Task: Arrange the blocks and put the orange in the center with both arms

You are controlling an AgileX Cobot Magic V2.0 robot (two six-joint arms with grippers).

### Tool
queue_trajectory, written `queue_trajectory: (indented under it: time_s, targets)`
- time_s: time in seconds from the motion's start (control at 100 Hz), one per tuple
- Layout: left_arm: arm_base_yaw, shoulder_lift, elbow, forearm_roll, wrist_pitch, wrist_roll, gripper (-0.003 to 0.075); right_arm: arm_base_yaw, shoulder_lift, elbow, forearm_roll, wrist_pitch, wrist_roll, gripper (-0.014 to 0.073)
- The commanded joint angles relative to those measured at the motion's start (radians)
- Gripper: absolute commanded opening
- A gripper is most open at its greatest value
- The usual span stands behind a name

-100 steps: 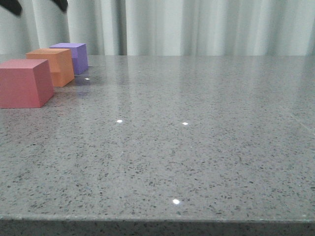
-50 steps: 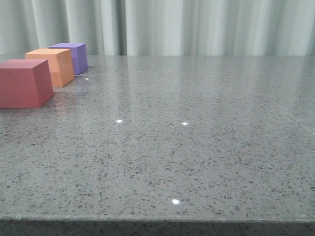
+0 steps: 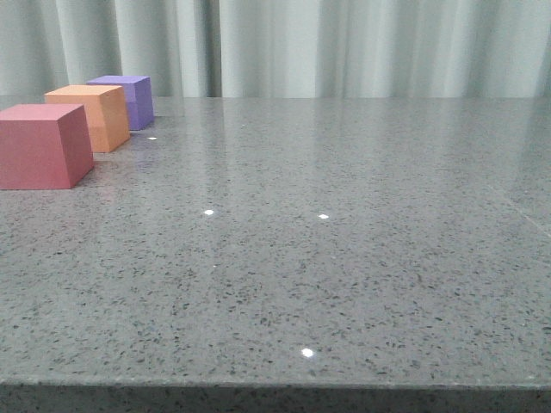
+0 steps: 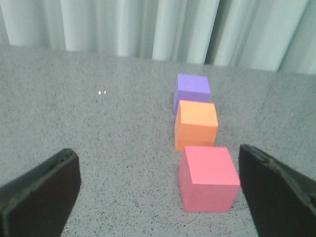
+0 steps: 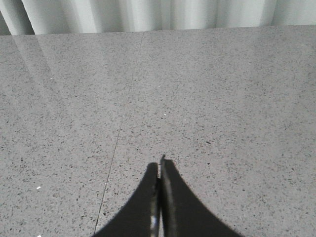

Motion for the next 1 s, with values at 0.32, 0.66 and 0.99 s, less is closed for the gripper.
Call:
queue_trajectory:
  time_s: [0.32,0.66,0.99]
  targets:
    - [0.002,-0.096,0.002,0.002,-0.065,-0.011,-0.0018,-0.004,-0.004,-0.027,-0.013,-0.072,-0.006,-0.0069]
    - [0.002,-0.096,0.002,-0.007,-0.063,-0.011,-0.0020,-0.004,-0.004,-0.027,-0.013,-0.072,-0.006,-0.0069]
    - [0.002,-0.096,0.002,-0.007,-0.063,-0.011,-0.0020,-0.004,-0.004,-0.027,-0.013,-0.072,-0.006,-0.0069]
